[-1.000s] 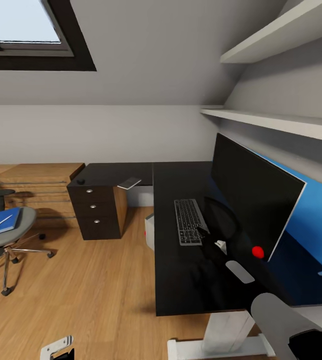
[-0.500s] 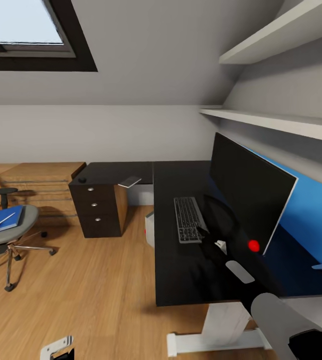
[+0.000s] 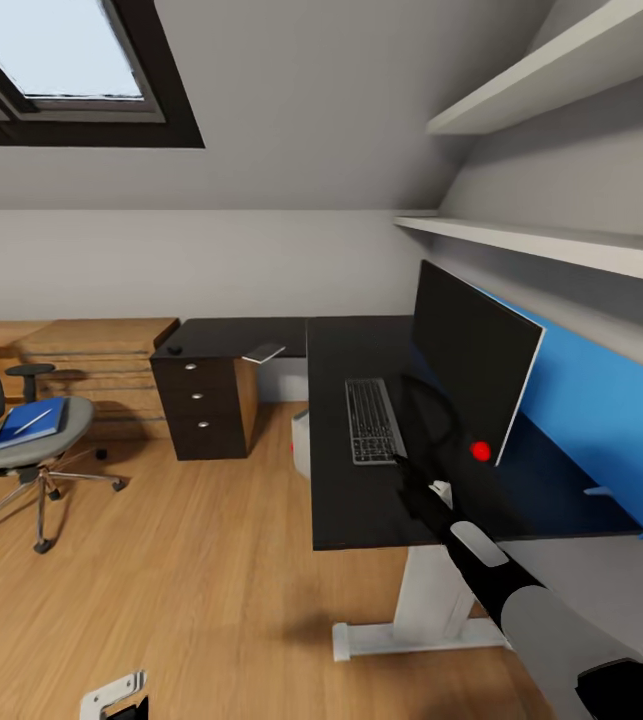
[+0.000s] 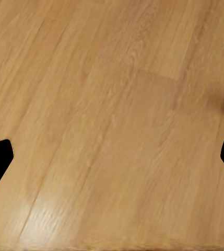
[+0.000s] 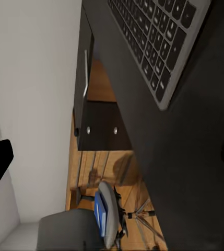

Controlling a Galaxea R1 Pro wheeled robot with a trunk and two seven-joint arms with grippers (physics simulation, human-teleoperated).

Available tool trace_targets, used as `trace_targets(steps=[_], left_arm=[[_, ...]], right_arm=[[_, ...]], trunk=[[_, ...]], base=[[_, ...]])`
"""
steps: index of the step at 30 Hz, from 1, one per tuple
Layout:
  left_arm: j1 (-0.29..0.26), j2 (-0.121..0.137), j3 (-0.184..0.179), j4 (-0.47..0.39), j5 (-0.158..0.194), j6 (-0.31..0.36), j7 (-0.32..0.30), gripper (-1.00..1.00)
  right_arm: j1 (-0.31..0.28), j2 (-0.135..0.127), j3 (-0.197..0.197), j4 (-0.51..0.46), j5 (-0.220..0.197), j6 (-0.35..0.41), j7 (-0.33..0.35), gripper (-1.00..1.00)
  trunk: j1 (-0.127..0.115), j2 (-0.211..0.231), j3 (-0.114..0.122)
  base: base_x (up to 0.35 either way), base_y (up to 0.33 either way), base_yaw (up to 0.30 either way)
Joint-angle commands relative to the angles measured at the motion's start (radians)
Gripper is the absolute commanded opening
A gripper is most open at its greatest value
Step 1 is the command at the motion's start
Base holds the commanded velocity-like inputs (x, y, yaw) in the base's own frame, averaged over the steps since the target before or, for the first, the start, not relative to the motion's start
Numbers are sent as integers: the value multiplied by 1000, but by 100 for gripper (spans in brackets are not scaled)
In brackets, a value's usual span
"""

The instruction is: In the bedroom, organize the workspace by keeping the computer under the desk, ensuring the monitor is on the desk, placing the keyboard on the desk next to the monitor, placing the mouse on the desk next to the keyboard, moving the folder from the swivel chair onto the desk next to the mouse, stacking the notebook on top of the folder with the pen on top of the notebook, and positioning the swivel chair next to the desk.

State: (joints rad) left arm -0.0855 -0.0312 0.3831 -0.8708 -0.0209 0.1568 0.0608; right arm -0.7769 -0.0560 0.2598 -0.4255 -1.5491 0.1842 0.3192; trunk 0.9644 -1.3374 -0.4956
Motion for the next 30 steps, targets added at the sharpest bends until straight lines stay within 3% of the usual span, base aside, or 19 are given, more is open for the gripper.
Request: trace_targets(steps=[1, 19, 24, 30], left_arm=[[0, -1, 2, -2, -2, 6, 1, 100], [0, 2, 4, 49, -4, 6, 6, 100], [0, 2, 4, 52, -4, 6, 6, 100], [0, 2, 4, 53, -5, 6, 5, 100]], right_arm=[[-1, -1, 6, 1, -9, 1, 3, 100], [0, 5, 16, 35, 5, -6, 2, 100], [2, 7, 18, 71, 48, -7, 3, 100], [2, 10, 18, 112, 131, -8, 3, 100]], trunk=[[-1, -1, -1], [-1, -1, -1], [-1, -1, -1], [-1, -1, -1]], base=[[-334, 0, 0], [-334, 0, 0], [-334, 0, 0], [-334, 0, 0]])
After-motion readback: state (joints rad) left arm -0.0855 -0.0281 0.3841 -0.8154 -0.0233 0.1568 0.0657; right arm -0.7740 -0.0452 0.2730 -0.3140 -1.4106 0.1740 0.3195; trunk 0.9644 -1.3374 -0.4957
